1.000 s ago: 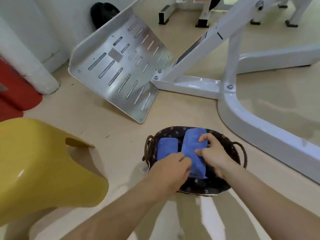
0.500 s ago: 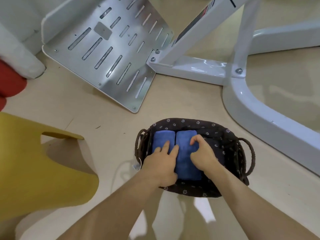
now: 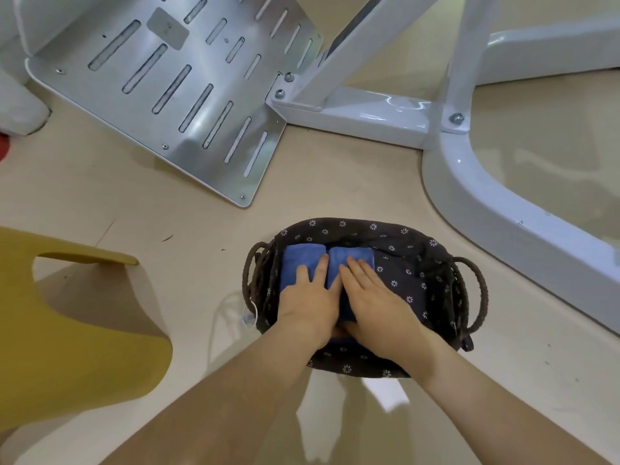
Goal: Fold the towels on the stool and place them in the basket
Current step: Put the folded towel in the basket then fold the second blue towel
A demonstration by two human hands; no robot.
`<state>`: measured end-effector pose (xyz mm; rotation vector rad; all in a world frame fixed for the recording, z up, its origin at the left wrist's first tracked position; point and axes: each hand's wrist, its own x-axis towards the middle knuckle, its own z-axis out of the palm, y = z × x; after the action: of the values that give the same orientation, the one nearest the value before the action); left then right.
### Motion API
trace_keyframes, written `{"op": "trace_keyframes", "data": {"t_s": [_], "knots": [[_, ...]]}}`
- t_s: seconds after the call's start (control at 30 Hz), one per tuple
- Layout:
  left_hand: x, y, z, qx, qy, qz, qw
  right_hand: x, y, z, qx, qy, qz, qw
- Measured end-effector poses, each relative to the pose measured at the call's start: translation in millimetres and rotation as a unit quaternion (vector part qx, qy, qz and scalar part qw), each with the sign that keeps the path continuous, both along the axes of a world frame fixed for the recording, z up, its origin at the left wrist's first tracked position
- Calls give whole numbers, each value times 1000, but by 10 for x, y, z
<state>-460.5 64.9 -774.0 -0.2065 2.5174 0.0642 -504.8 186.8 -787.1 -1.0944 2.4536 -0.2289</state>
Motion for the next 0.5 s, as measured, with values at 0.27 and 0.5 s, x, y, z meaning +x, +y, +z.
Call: {"op": "trace_keyframes", "data": {"t_s": [0.27,0.5], "knots": [[114,-232,84,97,32,40,994,-115,-46,-35,96,-18,5,995],[112,-281,103,26,2,5,1000,0,-88,-39,160,18,1,987]]}}
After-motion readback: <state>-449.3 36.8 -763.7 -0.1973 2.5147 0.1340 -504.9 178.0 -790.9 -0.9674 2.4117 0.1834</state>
